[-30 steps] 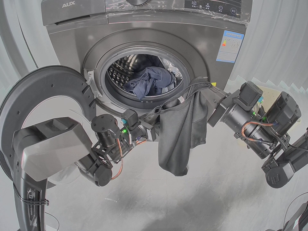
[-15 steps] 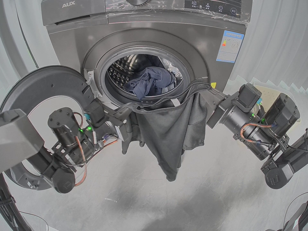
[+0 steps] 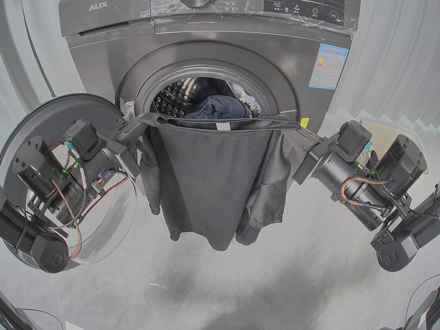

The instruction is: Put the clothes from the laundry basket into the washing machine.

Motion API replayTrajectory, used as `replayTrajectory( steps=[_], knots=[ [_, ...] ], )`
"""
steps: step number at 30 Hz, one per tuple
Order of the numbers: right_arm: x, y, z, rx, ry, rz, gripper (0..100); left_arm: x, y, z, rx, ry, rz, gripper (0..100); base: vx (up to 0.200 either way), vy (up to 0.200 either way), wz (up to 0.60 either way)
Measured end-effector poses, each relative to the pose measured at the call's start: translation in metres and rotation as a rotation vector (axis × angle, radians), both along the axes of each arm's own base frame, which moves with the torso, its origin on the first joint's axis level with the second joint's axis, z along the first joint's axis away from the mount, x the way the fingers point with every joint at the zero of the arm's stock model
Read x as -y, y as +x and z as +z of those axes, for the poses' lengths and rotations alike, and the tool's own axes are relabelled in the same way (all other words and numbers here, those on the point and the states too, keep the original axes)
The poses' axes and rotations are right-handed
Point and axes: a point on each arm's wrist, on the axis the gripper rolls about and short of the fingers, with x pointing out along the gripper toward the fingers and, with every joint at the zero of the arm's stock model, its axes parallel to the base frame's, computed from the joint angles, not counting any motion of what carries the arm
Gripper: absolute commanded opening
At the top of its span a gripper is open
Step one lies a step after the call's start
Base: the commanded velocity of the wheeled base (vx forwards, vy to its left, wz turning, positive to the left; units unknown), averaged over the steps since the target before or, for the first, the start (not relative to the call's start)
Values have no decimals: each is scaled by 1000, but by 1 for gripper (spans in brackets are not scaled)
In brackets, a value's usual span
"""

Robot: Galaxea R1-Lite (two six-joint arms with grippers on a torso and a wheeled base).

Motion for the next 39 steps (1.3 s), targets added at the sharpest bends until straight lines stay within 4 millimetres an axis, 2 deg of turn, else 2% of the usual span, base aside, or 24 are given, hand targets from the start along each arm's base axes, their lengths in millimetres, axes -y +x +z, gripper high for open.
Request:
replayTrajectory(
  steps=[7,19,34,39],
  knots=[
    [-5,1,-1,-6,11,-21,0,-8,0,13,50,-17,29,0,0,0,0],
    [-5,8,8,14,43,-62,0,-24,-1,21,81,-14,57,0,0,0,0],
    [-4,8,13,29,57,-66,0,-24,-4,19,72,-12,52,0,0,0,0],
    [-6,7,15,34,62,-59,0,-15,-8,6,21,7,17,0,0,0,0]
  ],
)
